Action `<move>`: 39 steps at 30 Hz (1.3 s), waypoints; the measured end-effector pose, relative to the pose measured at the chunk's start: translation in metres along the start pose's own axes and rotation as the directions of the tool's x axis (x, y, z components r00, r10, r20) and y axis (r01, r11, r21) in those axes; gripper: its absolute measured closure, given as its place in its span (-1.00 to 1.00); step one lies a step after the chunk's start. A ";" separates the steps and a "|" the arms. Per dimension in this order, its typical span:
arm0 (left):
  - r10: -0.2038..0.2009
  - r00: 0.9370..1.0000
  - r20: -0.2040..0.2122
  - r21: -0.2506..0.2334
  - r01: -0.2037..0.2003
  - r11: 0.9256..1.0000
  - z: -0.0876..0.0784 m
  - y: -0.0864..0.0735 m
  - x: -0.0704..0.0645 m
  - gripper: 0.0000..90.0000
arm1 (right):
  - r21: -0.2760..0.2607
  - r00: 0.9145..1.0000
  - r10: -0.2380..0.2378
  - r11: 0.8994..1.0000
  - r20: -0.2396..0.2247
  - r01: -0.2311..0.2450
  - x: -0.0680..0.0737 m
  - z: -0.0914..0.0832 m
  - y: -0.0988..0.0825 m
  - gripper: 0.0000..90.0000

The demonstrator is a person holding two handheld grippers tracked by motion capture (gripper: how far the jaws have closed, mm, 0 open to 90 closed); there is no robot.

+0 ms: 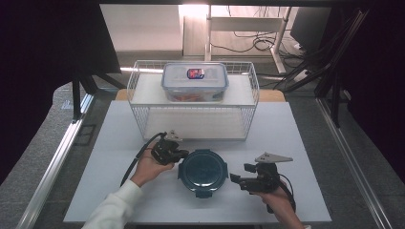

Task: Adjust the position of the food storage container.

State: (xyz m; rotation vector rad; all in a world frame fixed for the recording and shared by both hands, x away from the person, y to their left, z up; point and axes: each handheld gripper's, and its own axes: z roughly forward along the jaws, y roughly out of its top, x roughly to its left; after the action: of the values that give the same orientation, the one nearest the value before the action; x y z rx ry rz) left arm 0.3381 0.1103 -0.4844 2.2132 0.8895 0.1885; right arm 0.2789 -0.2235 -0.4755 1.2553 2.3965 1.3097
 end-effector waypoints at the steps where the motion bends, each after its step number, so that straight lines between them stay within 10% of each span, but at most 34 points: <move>1: -0.002 1.000 -0.003 -0.008 0.002 1.000 -0.003 0.000 0.000 1.00 | -0.002 1.000 -0.001 1.000 -0.002 0.001 0.000 0.000 0.000 -0.47; 8: -0.072 0.996 -0.049 -0.123 0.065 0.990 -0.041 -0.009 0.001 0.92 | -0.025 1.000 -0.001 1.000 -0.003 0.001 -0.002 -0.004 0.000 -0.47; 14: -0.137 0.990 -0.031 -0.130 0.132 0.983 -0.068 -0.032 -0.015 0.35 | -0.029 1.000 -0.001 1.000 -0.003 0.001 -0.003 -0.005 0.000 -0.47; 17: -0.124 0.988 -0.088 -0.096 0.115 0.989 -0.073 -0.038 -0.020 0.04 | -0.030 1.000 -0.006 1.000 -0.002 0.006 -0.002 -0.005 0.000 -0.48; 25: -0.187 0.972 -0.143 -0.159 0.164 0.973 -0.085 -0.058 -0.021 -0.37 | -0.052 1.000 -0.005 0.999 0.011 0.005 -0.006 -0.009 -0.001 -0.48; 39: -0.280 0.946 -0.161 -0.176 0.252 0.952 -0.087 -0.066 -0.009 -0.49 | -0.047 1.000 -0.011 0.999 0.020 0.012 -0.006 -0.006 0.000 -0.48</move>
State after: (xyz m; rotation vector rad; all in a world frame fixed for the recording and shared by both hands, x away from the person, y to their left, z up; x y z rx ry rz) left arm 0.2626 0.1879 -0.4654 1.9321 1.2249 0.3249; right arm 0.2799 -0.2318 -0.4736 1.2342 2.3417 1.3363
